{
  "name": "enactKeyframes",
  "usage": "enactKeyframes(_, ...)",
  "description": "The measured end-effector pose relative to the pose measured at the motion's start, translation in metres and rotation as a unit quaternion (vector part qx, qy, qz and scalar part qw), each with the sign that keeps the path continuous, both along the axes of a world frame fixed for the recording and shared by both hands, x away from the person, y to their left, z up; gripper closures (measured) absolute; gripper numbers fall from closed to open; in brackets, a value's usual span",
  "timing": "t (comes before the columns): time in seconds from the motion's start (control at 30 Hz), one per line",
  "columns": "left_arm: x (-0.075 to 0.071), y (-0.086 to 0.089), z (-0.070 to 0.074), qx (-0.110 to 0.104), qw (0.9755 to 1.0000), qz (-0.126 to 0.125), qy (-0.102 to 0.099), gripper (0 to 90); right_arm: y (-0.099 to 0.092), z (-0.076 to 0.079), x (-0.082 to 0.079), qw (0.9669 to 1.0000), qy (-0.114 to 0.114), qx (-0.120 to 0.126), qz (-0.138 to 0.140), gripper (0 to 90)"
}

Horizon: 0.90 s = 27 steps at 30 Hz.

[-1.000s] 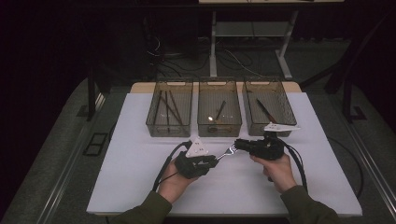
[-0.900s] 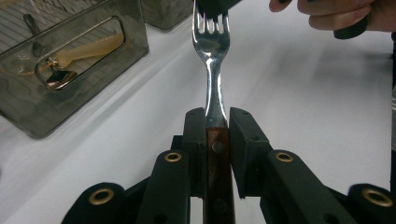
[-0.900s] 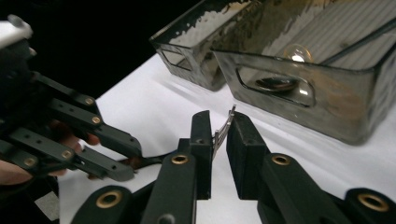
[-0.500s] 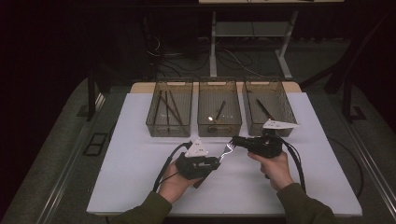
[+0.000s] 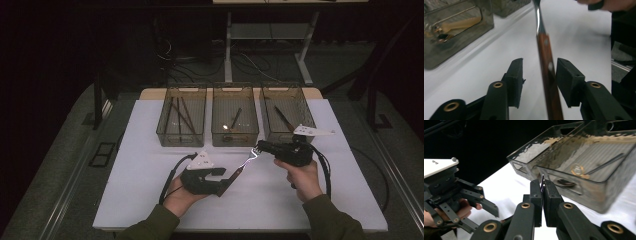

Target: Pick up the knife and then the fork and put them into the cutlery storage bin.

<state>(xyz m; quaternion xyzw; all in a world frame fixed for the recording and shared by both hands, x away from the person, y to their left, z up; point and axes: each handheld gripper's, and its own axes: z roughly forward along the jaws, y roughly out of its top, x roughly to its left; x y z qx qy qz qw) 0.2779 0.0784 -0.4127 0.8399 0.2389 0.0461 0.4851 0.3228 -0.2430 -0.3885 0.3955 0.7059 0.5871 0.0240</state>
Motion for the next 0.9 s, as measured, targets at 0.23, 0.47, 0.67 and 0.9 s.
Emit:
enactKeyframes(0.23,-0.001,0.037,-0.005,-0.010,0.9998,0.014,-0.004,43.7,-0.012,0.005,0.002,0.9997,-0.010,-0.014,-0.017,87.0)
enactKeyframes(0.47,-0.005,0.068,-0.013,-0.007,0.9995,0.028,-0.010,31.8,-0.024,0.009,0.005,0.9987,-0.012,-0.034,-0.037,86.9)
enactKeyframes(0.67,-0.006,0.080,-0.020,-0.001,0.9991,0.041,-0.009,20.0,-0.036,0.019,0.010,0.9972,-0.022,-0.048,-0.053,86.9)
enactKeyframes(0.9,-0.003,0.084,-0.021,0.002,0.9983,0.054,-0.021,7.5,-0.063,0.033,0.018,0.9947,-0.026,-0.050,-0.086,86.9)
